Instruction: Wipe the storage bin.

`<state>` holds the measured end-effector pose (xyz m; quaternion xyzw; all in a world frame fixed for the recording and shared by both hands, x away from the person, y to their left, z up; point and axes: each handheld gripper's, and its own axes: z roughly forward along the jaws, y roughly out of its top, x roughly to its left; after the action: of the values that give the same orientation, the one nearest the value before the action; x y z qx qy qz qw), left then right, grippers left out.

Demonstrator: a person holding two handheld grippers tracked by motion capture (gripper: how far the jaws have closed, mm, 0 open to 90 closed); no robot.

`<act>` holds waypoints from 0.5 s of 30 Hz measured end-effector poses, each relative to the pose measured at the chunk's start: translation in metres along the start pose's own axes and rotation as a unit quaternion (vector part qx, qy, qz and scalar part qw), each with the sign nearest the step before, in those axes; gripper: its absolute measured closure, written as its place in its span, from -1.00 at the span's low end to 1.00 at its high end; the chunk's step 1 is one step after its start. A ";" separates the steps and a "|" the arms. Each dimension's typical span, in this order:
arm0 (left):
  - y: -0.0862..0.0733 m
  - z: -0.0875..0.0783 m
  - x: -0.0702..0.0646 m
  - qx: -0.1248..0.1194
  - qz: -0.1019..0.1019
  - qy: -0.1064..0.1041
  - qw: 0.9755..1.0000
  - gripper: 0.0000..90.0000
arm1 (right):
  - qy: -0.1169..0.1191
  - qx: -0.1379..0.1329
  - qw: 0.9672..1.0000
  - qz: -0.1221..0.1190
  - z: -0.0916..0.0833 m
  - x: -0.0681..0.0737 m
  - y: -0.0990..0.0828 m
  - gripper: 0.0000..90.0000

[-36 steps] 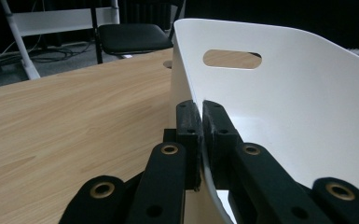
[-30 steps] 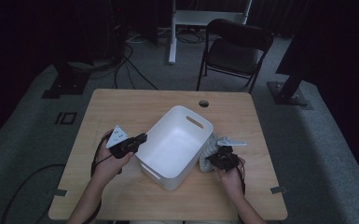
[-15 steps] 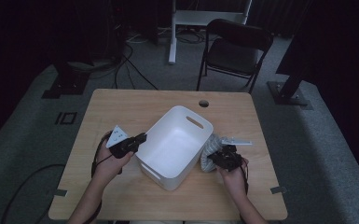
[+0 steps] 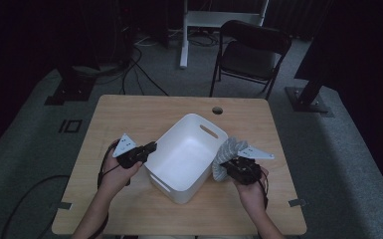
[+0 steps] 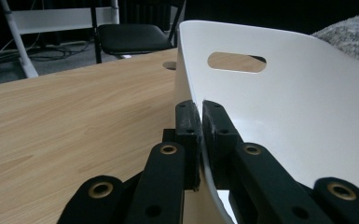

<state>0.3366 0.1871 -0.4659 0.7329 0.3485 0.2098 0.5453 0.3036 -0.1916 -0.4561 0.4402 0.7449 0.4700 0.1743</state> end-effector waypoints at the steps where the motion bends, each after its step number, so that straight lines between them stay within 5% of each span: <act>1: 0.000 0.000 0.000 0.000 0.000 -0.001 1.000 0.90 | 0.000 0.003 1.000 0.000 0.002 0.001 -0.001 0.73; 15: 0.000 0.000 0.000 0.002 0.007 0.000 1.000 0.89 | -0.010 0.050 0.999 0.011 0.030 -0.006 -0.017 0.73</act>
<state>0.3360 0.1870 -0.4656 0.7364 0.3432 0.2129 0.5428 0.3189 -0.1824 -0.4866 0.4614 0.7609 0.4293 0.1543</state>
